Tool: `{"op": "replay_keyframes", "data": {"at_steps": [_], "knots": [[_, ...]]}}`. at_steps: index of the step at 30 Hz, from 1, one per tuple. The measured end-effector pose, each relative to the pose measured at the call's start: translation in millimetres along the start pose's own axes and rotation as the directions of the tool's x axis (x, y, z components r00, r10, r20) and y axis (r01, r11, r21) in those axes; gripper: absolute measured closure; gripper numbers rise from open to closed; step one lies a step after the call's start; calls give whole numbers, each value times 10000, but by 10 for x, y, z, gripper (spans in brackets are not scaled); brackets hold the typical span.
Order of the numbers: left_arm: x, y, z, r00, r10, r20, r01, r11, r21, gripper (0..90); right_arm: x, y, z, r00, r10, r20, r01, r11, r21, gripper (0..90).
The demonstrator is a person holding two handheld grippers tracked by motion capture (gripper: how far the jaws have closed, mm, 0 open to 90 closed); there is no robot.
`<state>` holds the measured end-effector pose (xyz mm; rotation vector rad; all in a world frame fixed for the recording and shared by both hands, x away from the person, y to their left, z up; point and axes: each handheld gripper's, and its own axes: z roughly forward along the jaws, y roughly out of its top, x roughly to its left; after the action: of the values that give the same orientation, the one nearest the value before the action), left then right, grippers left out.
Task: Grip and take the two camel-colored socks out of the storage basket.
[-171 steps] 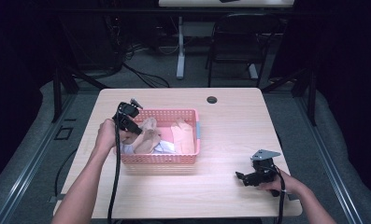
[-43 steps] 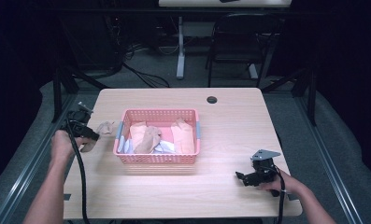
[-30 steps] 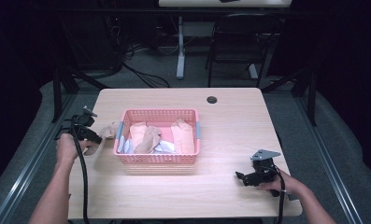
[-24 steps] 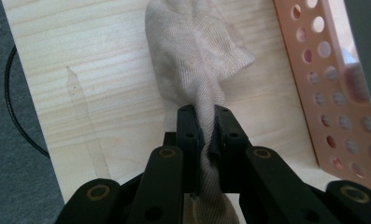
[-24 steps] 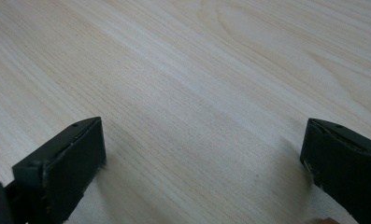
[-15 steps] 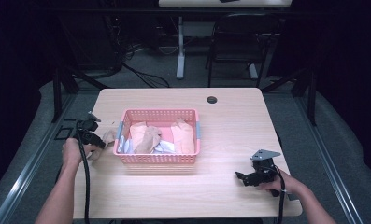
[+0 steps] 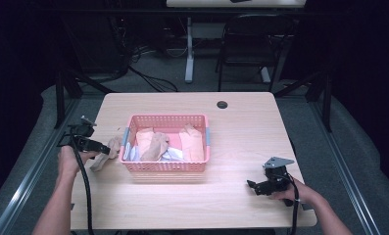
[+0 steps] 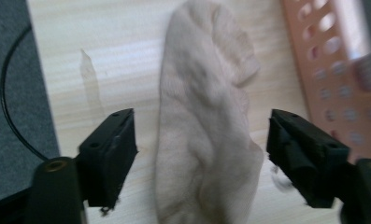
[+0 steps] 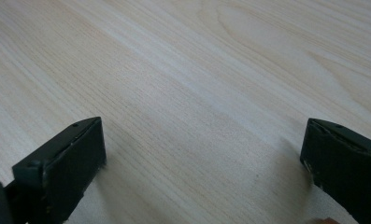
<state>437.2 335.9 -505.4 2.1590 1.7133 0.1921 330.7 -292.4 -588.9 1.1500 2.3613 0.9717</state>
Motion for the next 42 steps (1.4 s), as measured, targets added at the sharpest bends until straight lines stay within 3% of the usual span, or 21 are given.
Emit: {"op": "replay_keyframes", "data": {"at_steps": [8,15,21,26,30,35,37,39,42], "knots": [[-255,170,-401,9961,875,-107,-881,9932,-765,108,1,0,-2,10000,5,2,-5,10000,21,0],[-614,321,-474,9838,1787,-100,-1789,9791,-964,3,1,0,-2,10000,3,5,-3,10000,21,0],[-907,432,-387,9705,2412,57,-2393,9654,-1035,0,0,0,0,10000,-2,2,2,10000,3,0],[-1159,506,-226,9536,2984,392,-2948,9523,-783,3,0,0,-1,10000,8,1,-8,10000,18,0],[-1311,544,-110,9441,3246,572,-3212,9450,-614,21,4,-1,-1,10000,57,10,-57,10000,6,0],[-1424,560,60,9379,3372,812,-3355,9414,-339,65,4,-2,2,10000,38,-18,-38,10000,-37,0],[-1454,562,138,9383,3287,1076,-3283,9443,-218,78,8,-4,3,10000,86,-10,-86,9999,-53,0],[-1489,560,215,9366,3316,1133,-3333,9428,-40,141,8,-4,3,10000,87,-9,-87,9999,-53,0],[-1536,556,344,9303,3422,1321,-3499,9360,393,167,8,-4,3,10000,89,-11,-89,9999,-56,0]]}}
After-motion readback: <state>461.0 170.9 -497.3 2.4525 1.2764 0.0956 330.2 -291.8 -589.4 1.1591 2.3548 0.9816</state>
